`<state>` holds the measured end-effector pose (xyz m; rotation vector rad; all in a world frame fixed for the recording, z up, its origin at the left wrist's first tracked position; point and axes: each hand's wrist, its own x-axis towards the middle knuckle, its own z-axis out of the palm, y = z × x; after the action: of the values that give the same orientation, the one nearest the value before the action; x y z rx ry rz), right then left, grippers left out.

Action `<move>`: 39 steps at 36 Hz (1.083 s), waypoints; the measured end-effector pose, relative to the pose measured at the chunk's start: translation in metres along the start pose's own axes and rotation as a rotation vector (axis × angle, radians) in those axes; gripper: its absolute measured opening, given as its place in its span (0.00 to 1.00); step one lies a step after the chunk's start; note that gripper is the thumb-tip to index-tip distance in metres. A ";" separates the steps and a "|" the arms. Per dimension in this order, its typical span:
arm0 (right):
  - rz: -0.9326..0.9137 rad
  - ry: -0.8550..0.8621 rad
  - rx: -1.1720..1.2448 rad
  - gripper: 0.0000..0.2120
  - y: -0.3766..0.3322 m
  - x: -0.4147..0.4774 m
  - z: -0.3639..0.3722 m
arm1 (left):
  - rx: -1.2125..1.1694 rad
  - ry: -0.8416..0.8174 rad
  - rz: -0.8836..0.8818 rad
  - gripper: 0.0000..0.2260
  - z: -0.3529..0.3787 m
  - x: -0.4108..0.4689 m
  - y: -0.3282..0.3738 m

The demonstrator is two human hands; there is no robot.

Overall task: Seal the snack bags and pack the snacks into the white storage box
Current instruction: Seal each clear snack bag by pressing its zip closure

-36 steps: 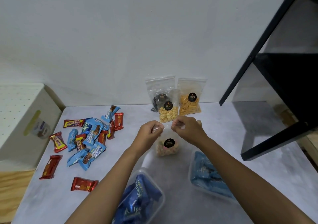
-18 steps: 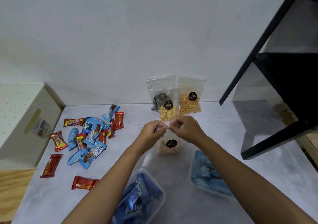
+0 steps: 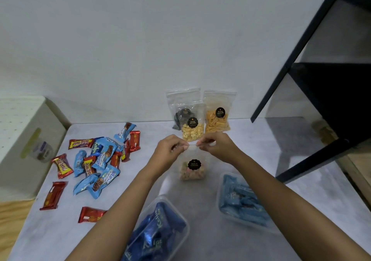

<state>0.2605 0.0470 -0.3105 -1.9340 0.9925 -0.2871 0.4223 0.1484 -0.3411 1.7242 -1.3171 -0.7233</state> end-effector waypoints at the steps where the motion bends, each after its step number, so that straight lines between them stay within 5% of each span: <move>1: 0.002 0.007 -0.004 0.05 0.000 0.000 0.000 | -0.008 0.012 -0.003 0.04 0.000 0.000 0.000; 14: 0.006 0.079 0.039 0.08 0.005 -0.002 -0.006 | -0.224 0.071 -0.090 0.05 -0.007 0.004 -0.001; 23: 0.009 0.119 -0.004 0.05 0.011 -0.006 -0.004 | -0.120 0.020 -0.082 0.05 -0.011 0.010 0.005; 26: -0.004 0.137 -0.018 0.04 0.012 -0.007 -0.004 | 0.014 0.159 -0.068 0.10 -0.005 0.007 0.011; 30: -0.019 0.194 -0.032 0.02 0.017 -0.007 -0.004 | -0.131 0.386 -0.234 0.12 0.012 -0.009 0.019; 39: -0.194 0.094 -0.147 0.03 0.018 -0.010 0.000 | -0.473 0.189 -0.446 0.12 0.030 -0.008 0.019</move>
<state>0.2446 0.0502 -0.3229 -2.1727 0.9077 -0.4291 0.3859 0.1457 -0.3397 1.6490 -0.5696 -0.9999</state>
